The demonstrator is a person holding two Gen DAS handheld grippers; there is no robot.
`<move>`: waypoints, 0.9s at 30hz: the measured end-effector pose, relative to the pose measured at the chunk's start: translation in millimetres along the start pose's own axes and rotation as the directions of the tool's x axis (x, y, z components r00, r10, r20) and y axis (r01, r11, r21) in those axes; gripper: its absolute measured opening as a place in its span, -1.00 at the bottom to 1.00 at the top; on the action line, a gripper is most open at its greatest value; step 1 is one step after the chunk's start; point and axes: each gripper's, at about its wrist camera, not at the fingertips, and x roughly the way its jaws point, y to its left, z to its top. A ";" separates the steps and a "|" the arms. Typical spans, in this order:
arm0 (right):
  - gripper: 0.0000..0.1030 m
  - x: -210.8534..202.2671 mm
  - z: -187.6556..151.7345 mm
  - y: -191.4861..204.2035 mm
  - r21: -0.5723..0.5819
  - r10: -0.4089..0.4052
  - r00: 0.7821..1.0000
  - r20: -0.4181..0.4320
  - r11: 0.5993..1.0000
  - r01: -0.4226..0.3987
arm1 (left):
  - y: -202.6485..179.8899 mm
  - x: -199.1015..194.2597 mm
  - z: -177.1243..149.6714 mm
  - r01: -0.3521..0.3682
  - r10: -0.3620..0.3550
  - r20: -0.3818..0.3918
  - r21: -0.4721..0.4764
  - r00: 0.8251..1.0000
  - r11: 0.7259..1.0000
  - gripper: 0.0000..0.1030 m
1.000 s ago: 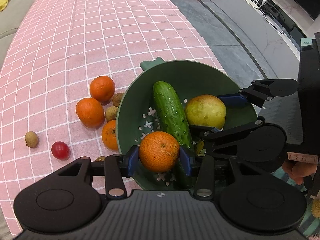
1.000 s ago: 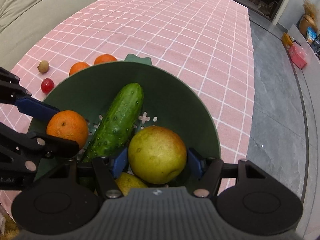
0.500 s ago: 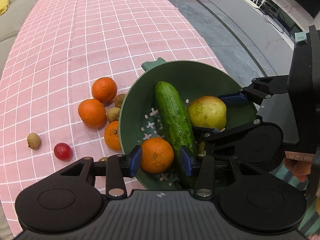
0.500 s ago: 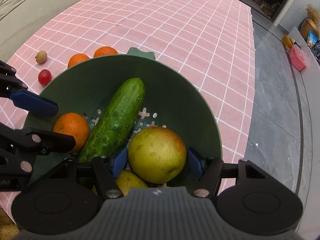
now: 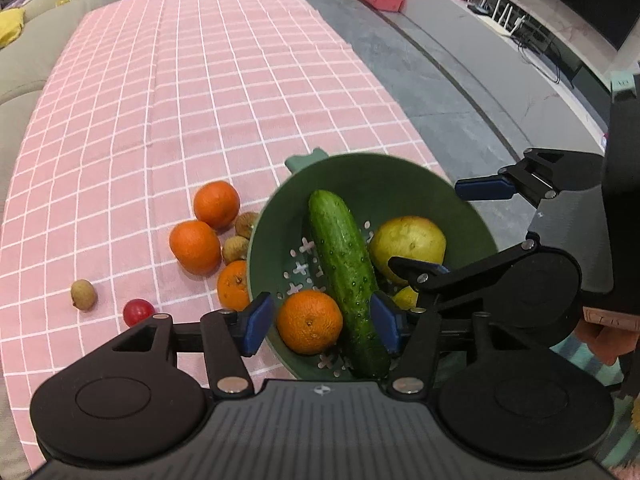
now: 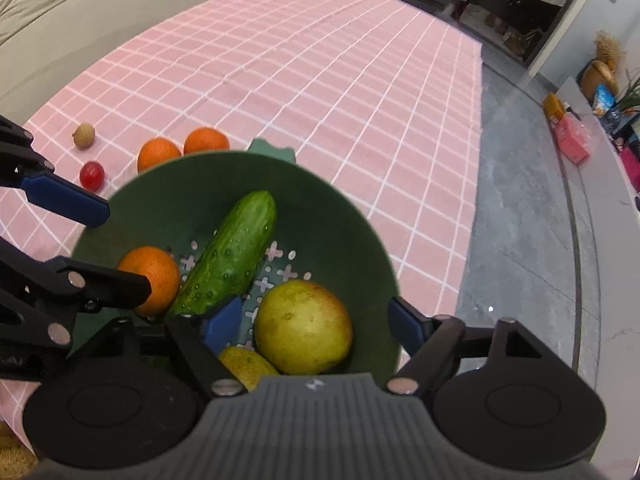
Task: Organize fruits
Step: 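Open both tools and lift them out of the colander toward the loose fruit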
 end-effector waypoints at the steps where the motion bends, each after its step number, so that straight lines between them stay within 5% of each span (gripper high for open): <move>1: 0.54 -3.6 0.0 0.6 0.004 -0.007 1.000 0.010 1.000 0.007 | 0.5 -4.1 0.1 -0.001 0.001 0.009 0.001 1.000 1.000 0.28; 13: 0.57 -54.1 -0.7 6.3 0.161 -0.075 0.986 0.152 0.986 0.050 | 29.1 -54.8 -13.2 -0.038 0.050 0.165 -0.074 0.985 0.997 0.30; 20: 0.57 -66.4 3.8 24.8 0.215 -0.027 0.980 0.197 0.976 -0.016 | 49.0 -73.4 -28.6 -0.056 0.086 0.241 -0.126 0.967 0.990 0.30; 27: 0.57 -71.7 7.4 60.8 0.144 0.040 0.971 0.236 0.987 -0.075 | 64.4 -80.4 -42.0 -0.088 0.122 0.224 -0.158 0.967 0.984 0.30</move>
